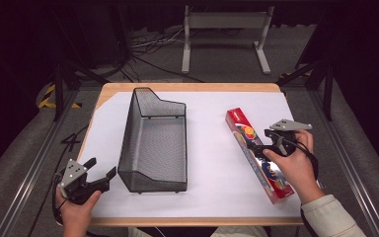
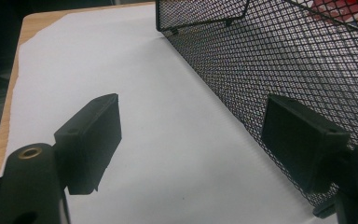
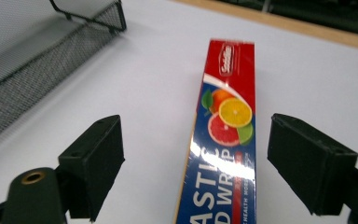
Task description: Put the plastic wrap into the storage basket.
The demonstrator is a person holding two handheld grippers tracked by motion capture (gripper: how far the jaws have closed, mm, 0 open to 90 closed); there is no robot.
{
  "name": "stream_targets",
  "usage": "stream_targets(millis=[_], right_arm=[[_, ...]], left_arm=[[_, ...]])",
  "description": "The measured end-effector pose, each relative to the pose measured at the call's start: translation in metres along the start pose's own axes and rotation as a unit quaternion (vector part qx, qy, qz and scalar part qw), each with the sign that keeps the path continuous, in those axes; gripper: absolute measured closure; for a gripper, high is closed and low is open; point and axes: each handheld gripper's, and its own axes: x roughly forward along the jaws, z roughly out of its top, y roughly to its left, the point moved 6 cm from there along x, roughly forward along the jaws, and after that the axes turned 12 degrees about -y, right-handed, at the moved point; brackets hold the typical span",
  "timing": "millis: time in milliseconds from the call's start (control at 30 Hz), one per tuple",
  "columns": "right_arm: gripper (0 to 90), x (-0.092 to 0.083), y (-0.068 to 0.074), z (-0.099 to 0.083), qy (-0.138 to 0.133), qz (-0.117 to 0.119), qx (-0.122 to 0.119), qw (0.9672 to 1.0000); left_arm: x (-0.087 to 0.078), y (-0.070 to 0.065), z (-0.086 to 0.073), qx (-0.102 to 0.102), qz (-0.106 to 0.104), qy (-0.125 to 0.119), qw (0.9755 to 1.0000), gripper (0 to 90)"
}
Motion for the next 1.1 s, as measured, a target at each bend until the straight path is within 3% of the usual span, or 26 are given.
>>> stream_targets(millis=[167, 200, 333, 400, 567, 767, 800, 833, 967, 1100], right_arm=[[16.2, 0.02, -0.011, -0.02, 0.077, -0.02, 0.01, 0.9968], [16.2, 0.02, -0.011, -0.02, 0.077, -0.02, 0.01, 0.9968], [16.2, 0.031, -0.016, -0.035, 0.129, -0.031, 0.024, 0.9909], [16.2, 0.033, -0.016, -0.037, 0.136, -0.032, 0.026, 0.9898], [18.0, 0.04, -0.017, -0.047, 0.18, -0.028, 0.046, 0.9822], [23.8, 0.047, -0.017, -0.054, 0.227, -0.047, 0.06, 0.971], [26.4, 0.048, -0.016, -0.056, 0.24, -0.054, 0.064, 0.9671], [26.4, 0.048, -0.016, -0.056, 0.24, -0.054, 0.064, 0.9671], [33.7, 0.049, -0.015, -0.058, 0.257, -0.053, 0.078, 0.9619], [38.0, 0.048, -0.014, -0.056, 0.267, -0.072, 0.079, 0.9579]], left_arm=[[0.0, -0.002, -0.001, 0.0, -0.002, 0.003, 1.0, 20.9], [0.0, -0.002, -0.001, 0.0, -0.002, 0.003, 1.0, 20.9], [0.0, -0.001, -0.001, 0.0, -0.001, 0.003, 1.0, 20.9], [0.0, -0.001, -0.001, 0.0, -0.001, 0.003, 1.0, 20.9], [0.001, -0.001, -0.001, 0.001, -0.002, 0.004, 1.0, 20.8], [0.001, -0.001, -0.001, 0.002, -0.004, 0.004, 1.0, 20.8], [0.001, -0.001, -0.001, 0.002, -0.004, 0.004, 1.0, 20.8], [0.001, -0.001, -0.001, 0.002, -0.004, 0.004, 1.0, 20.8], [0.0, -0.001, -0.001, 0.001, -0.002, 0.002, 1.0, 20.8], [0.001, -0.001, -0.001, 0.002, -0.003, 0.003, 1.0, 20.8]])
